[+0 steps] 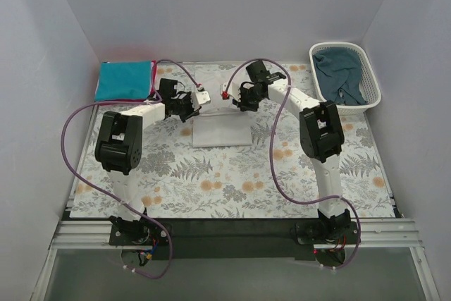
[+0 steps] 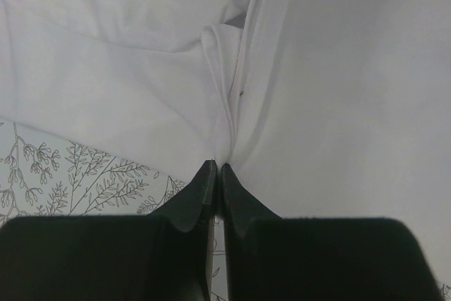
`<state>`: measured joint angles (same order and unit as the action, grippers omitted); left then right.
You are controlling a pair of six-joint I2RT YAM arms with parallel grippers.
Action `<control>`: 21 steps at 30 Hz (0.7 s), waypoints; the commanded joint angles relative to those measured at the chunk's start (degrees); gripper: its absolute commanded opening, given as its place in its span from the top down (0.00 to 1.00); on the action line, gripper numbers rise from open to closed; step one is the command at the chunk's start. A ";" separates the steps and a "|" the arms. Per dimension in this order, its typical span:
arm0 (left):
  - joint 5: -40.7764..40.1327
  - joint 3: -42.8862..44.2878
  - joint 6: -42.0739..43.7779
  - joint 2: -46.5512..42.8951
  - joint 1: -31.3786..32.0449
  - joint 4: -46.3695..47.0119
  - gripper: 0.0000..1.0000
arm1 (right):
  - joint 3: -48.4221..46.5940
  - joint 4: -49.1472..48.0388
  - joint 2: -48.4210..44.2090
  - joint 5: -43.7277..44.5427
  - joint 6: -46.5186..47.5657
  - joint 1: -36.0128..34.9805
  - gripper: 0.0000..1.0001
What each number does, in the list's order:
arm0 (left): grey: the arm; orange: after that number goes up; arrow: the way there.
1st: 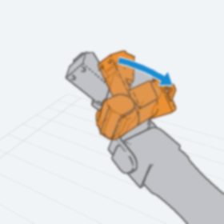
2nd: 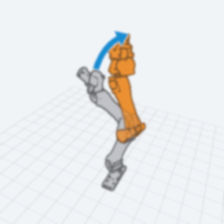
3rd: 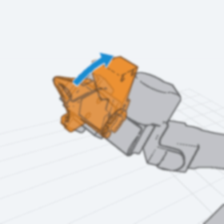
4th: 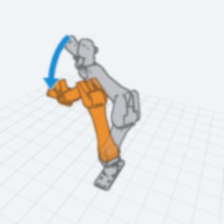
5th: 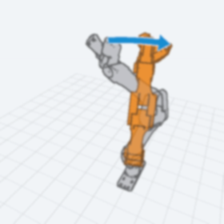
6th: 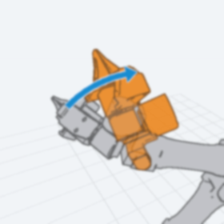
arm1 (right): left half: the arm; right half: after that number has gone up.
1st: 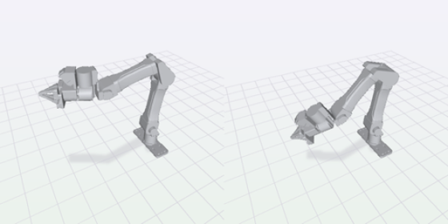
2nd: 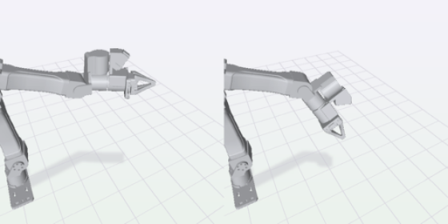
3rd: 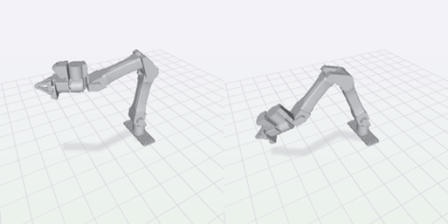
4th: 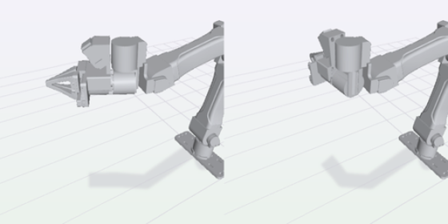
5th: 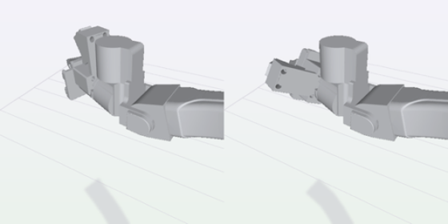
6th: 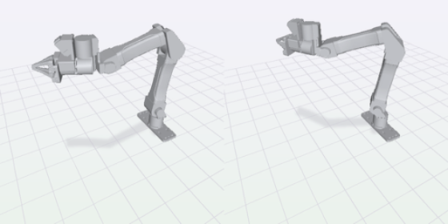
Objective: Fold and stack the t-shirts
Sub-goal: Fold the tshirt
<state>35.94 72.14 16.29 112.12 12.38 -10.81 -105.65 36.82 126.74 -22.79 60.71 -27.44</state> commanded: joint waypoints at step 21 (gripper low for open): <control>4.75 -16.49 -8.83 -22.98 -1.57 -0.79 0.65 | 16.74 -1.66 -20.63 -2.44 -5.34 -1.46 0.49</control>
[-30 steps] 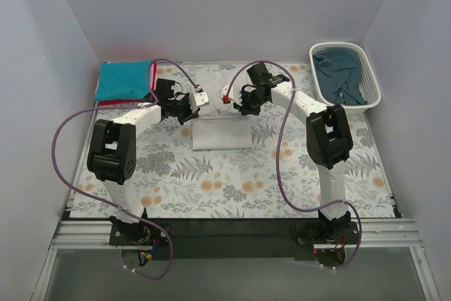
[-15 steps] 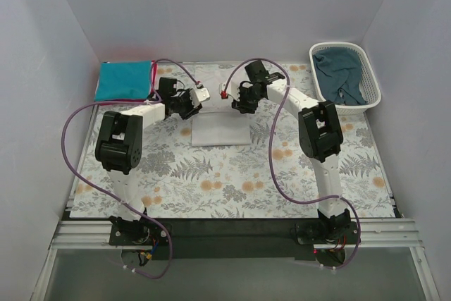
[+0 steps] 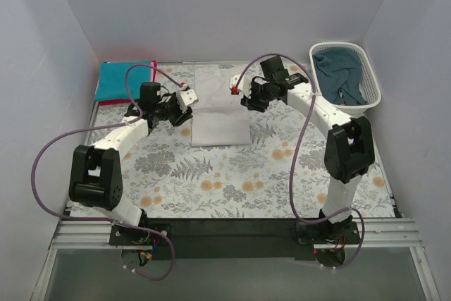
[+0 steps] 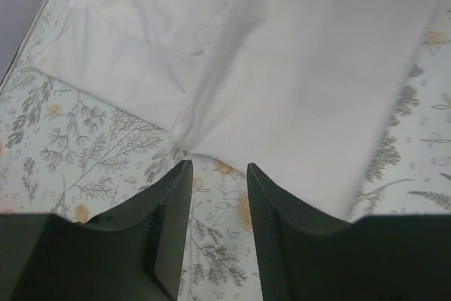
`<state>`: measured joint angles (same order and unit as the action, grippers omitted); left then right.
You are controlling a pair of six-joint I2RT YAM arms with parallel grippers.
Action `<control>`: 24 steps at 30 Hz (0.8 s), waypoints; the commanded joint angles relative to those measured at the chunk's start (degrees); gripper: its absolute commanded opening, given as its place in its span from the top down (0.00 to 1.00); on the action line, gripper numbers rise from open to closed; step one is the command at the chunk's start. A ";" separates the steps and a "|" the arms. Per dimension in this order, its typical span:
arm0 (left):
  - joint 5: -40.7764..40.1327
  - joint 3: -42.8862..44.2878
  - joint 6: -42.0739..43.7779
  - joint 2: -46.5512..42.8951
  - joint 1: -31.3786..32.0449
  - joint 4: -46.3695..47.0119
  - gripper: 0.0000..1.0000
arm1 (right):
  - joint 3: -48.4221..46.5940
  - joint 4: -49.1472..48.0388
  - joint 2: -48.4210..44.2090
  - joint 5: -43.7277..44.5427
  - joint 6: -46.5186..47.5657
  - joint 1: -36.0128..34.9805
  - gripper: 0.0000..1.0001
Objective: Fold and stack the t-shirts
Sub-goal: Fold the tshirt
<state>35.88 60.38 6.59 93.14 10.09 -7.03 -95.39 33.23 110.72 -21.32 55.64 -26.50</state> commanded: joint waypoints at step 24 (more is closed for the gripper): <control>-6.34 -23.91 5.97 -4.12 7.93 13.53 0.56 | 24.20 -6.60 -2.71 1.45 3.16 -8.83 0.50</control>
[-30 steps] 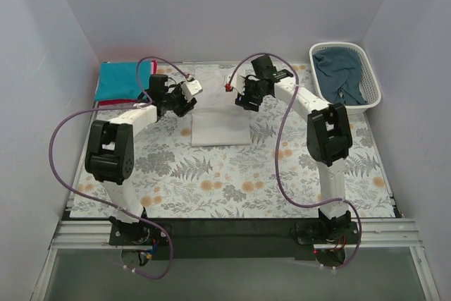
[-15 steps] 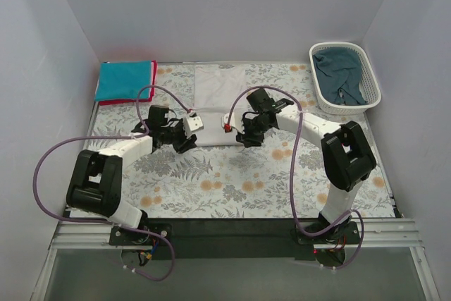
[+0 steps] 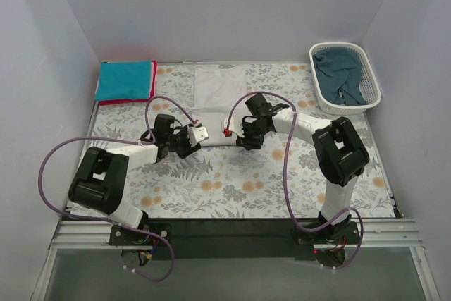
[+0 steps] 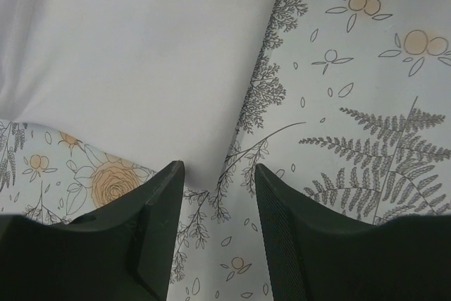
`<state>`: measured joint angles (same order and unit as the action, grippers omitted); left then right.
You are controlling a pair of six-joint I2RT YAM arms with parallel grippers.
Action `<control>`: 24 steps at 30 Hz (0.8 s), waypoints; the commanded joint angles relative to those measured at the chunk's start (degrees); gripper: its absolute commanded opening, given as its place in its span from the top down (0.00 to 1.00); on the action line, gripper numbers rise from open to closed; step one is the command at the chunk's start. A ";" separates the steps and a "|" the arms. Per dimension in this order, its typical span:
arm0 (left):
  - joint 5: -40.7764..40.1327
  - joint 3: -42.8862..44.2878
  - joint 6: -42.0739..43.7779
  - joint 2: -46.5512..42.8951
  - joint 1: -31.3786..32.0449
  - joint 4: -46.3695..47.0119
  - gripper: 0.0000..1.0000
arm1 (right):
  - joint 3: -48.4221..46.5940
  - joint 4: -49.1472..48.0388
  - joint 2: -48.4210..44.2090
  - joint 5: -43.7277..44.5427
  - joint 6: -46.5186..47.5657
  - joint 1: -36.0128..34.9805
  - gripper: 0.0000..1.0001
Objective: Fold and stack the t-shirts
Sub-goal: Fold the tshirt
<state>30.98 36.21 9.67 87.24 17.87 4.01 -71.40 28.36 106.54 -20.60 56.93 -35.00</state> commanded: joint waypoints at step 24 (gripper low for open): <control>3.02 7.91 3.69 -1.45 0.15 -14.45 1.00 | -0.23 1.16 -3.09 -0.84 -1.29 -0.33 0.99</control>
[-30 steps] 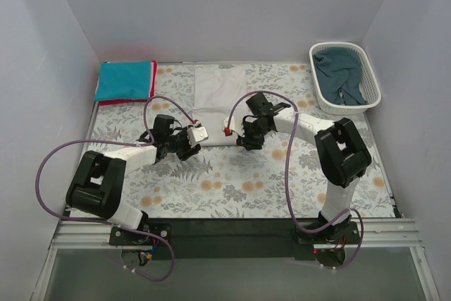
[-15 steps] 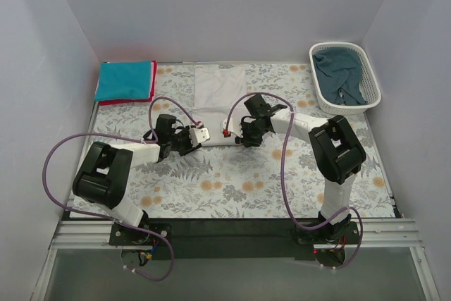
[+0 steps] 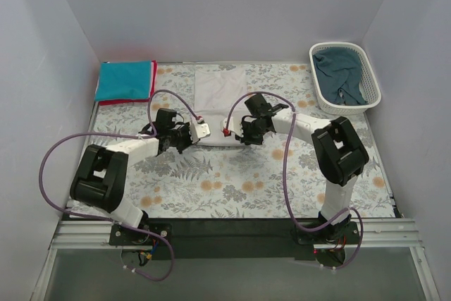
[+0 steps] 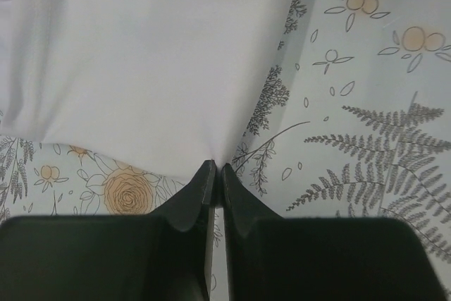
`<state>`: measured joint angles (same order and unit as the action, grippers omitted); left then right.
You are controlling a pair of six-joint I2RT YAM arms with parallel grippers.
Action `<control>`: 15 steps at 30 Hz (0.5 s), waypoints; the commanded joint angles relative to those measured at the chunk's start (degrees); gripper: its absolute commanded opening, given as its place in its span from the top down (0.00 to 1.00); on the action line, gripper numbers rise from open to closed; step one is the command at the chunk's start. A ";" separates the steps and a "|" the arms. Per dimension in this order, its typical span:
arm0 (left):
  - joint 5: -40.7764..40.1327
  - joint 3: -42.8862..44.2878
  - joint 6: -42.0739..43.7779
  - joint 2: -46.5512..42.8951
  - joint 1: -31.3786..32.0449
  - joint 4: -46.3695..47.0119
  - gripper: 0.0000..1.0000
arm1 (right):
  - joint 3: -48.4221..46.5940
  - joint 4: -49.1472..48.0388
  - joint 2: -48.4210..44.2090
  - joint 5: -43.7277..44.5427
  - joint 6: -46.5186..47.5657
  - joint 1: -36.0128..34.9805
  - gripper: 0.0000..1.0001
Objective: Fold and stack the t-shirts
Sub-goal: Fold the tshirt
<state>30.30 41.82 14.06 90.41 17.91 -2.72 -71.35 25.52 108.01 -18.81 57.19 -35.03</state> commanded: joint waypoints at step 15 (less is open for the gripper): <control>12.32 0.37 -1.06 -31.40 2.65 -36.35 1.00 | 9.91 16.92 -27.13 -10.72 -10.25 -5.75 0.99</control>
<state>37.67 42.48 12.43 65.32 19.46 -26.98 -63.68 36.16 86.11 -25.78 49.93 -38.22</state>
